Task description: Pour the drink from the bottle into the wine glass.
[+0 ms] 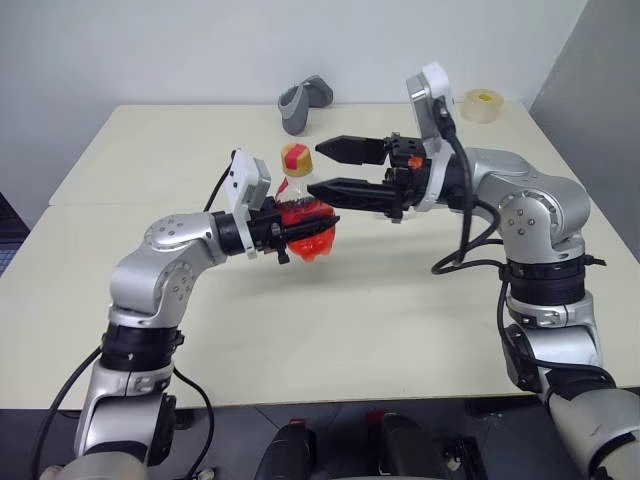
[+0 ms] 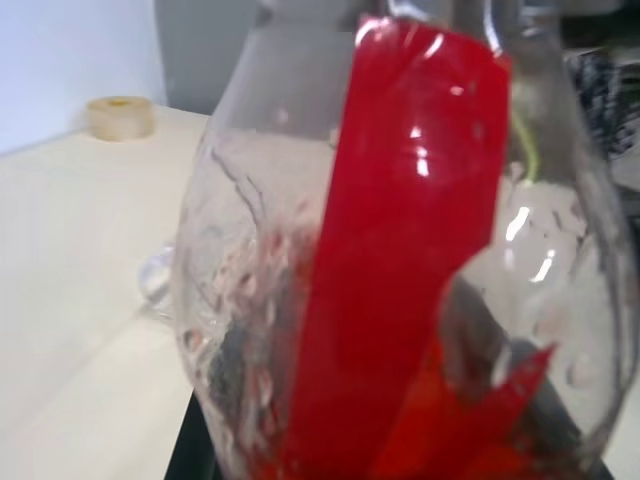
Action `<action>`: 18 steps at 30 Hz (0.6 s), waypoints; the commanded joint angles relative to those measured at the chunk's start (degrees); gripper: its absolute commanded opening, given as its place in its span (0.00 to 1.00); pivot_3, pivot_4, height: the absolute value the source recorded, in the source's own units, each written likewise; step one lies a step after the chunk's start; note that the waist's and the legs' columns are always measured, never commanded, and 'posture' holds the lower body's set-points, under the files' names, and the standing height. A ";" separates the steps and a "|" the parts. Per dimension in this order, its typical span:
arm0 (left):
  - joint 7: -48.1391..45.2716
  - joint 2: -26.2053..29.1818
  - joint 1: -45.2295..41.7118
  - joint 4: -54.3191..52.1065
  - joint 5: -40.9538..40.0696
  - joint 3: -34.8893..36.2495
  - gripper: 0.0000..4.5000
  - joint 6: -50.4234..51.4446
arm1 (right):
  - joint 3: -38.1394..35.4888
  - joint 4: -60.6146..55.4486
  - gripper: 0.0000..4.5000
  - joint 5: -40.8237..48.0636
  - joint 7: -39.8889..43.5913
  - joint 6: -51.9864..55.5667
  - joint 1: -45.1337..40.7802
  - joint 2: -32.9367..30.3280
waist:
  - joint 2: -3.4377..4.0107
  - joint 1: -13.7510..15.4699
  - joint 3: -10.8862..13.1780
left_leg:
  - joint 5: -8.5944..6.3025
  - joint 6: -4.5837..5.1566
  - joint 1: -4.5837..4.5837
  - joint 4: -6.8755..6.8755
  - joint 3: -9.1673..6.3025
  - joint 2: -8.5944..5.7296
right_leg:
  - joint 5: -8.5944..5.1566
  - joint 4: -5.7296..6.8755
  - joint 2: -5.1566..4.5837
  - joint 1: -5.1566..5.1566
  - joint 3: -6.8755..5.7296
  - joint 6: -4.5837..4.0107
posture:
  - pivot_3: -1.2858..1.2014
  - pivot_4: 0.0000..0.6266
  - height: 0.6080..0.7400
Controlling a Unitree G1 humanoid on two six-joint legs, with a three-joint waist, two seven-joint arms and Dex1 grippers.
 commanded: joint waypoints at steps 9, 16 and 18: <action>-5.01 -3.27 -8.55 11.43 4.53 -2.05 0.29 -10.15 | 2.35 3.67 1.00 -8.71 -10.09 -10.39 -4.20 3.83 | 0.00 -0.01 0.00 | 0.00 0.00 -0.02 0.02 0.05 -0.02 | 0.00 0.01 -0.01 -0.02 0.04 0.00 | 0.52 0.24 1.00; -6.13 -4.08 -10.15 14.44 5.61 -1.89 0.29 -11.89 | 3.60 6.36 1.00 -9.81 -9.69 -11.53 -4.05 4.09 | 0.00 -0.39 0.00 | 0.00 0.00 -0.02 0.02 0.05 -0.02 | 0.00 0.05 -0.01 -0.03 0.04 0.00 | 0.52 0.24 1.00; -6.23 -4.15 -10.25 14.86 5.89 -1.74 0.29 -12.22 | 3.71 6.63 1.00 -9.77 -9.53 -11.28 -3.51 3.96 | 0.00 -0.46 0.00 | 0.00 0.00 -0.02 0.02 0.05 -0.01 | 0.00 0.05 -0.01 -0.03 0.03 0.00 | 0.52 0.24 1.00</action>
